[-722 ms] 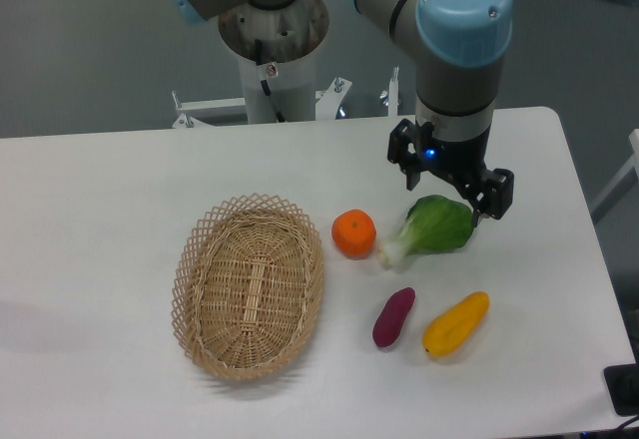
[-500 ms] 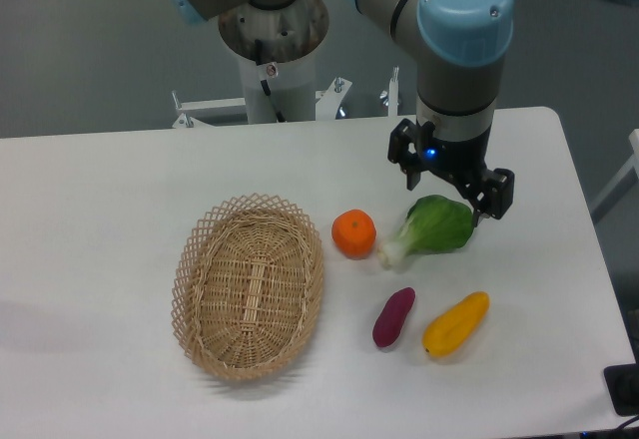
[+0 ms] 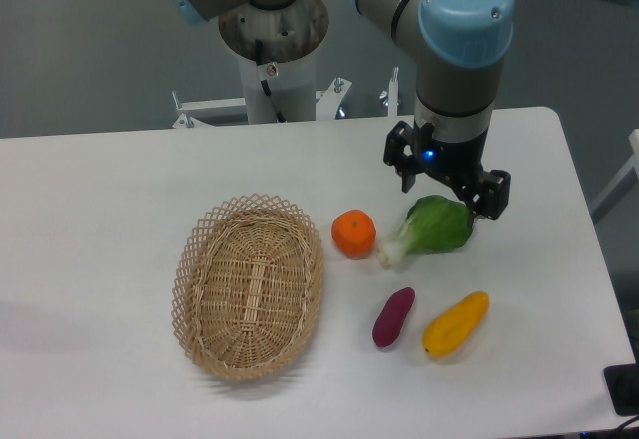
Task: Pick up the mango from the table
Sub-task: 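Move the gripper over toward the yellow mango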
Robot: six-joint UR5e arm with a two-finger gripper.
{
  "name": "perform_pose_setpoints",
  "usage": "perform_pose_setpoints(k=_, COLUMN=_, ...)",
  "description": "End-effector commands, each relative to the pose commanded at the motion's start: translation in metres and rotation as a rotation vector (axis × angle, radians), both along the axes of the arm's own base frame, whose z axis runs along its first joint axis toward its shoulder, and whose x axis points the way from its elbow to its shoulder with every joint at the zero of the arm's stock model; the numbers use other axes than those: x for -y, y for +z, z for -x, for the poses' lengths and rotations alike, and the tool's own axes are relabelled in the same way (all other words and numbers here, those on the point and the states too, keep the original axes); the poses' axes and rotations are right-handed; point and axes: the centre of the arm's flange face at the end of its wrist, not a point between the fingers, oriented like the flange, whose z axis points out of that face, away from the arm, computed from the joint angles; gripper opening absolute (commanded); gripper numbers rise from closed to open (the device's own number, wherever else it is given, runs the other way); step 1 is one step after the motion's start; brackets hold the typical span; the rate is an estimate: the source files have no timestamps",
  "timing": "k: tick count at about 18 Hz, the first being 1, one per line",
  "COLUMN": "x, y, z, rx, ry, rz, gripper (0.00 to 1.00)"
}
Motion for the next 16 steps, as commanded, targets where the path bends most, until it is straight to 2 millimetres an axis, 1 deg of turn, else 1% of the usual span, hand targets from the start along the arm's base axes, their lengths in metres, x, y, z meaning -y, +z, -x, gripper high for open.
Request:
perform_pose_setpoints(k=3, x=-0.009, y=-0.004, z=-0.008, rx=0.058, ry=0.038, rz=-0.061, gripper=1.0)
perform_pose_setpoints(k=5, x=-0.018, y=-0.007, z=-0.019, rx=0.083, ry=0.058, rz=-0.078, gripper=1.0)
perform_pose_setpoints(k=7, x=-0.024, y=-0.02, z=-0.029, rx=0.106, ry=0.056, rz=-0.062, gripper=1.0)
perform_pose_setpoints(k=10, x=-0.023, y=-0.048, z=-0.031, rx=0.134, ry=0.077, rz=-0.038, gripper=1.0)
perform_pose_setpoints(k=13, x=-0.025, y=-0.07, z=-0.028, rx=0.063, ry=0.06, rz=-0.093, gripper=1.0)
perform_pose_setpoints(k=14, x=-0.028, y=-0.075, z=-0.022, rx=0.019, ry=0.048, rz=-0.12, gripper=1.0)
perform_pose_setpoints(k=15, x=-0.03, y=-0.085, z=-0.013, rx=-0.013, ry=0.014, rz=-0.124, gripper=1.0)
perform_pose_setpoints(k=16, x=-0.033, y=-0.1, z=-0.006, rx=-0.02, ry=-0.041, rz=-0.1, gripper=1.0)
